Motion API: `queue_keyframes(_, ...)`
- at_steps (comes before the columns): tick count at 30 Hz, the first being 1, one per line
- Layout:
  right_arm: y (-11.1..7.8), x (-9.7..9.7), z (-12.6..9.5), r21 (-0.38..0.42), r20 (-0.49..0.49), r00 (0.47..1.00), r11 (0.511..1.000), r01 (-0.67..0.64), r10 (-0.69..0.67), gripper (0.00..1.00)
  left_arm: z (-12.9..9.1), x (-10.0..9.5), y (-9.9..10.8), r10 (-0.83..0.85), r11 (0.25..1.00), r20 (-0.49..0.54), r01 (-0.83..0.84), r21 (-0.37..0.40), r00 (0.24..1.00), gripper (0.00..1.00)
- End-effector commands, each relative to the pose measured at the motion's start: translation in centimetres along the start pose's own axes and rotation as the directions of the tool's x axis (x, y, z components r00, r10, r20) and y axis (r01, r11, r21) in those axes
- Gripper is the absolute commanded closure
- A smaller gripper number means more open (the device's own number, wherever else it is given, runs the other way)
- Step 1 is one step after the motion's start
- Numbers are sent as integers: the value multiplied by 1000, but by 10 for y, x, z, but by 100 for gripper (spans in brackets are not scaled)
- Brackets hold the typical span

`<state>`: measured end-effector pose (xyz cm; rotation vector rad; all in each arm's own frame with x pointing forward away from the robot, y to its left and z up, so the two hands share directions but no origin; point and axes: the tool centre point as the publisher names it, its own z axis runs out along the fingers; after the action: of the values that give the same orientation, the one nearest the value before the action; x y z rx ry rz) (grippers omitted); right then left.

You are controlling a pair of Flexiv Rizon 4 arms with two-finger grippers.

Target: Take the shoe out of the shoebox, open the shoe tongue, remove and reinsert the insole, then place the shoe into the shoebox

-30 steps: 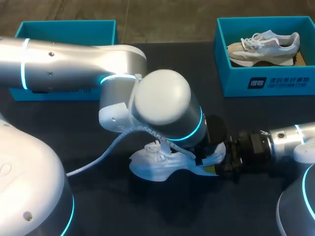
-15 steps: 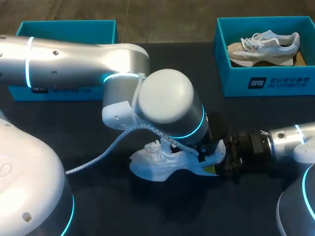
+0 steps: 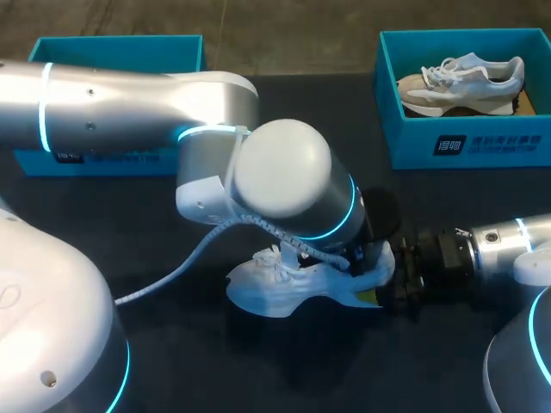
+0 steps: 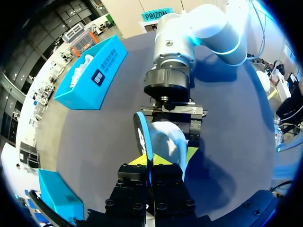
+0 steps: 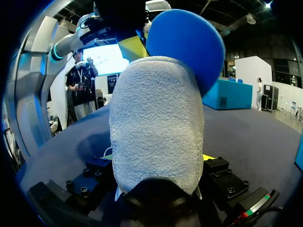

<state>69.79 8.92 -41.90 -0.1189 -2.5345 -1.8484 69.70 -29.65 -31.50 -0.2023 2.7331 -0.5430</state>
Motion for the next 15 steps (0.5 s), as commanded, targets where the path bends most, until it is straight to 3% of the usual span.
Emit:
queue_keyframes(1,1,1,1,4,0,1000,1000,-1,1,100,8,7,-8,4,1000,27,-3,-22,1000,93)
queue_keyframes(5,1,1,1,4,0,1000,1000,-1,1,100,12,9,-6,4,1000,29,-3,-24,1000,68)
queue_keyframes(6,1,1,1,4,0,1000,1000,-1,1,100,12,9,-5,3,1000,29,-3,-24,1000,66)
queue_keyframes(15,1,1,1,4,0,1000,1000,-1,1,100,20,9,5,-29,1000,55,29,-11,998,64)
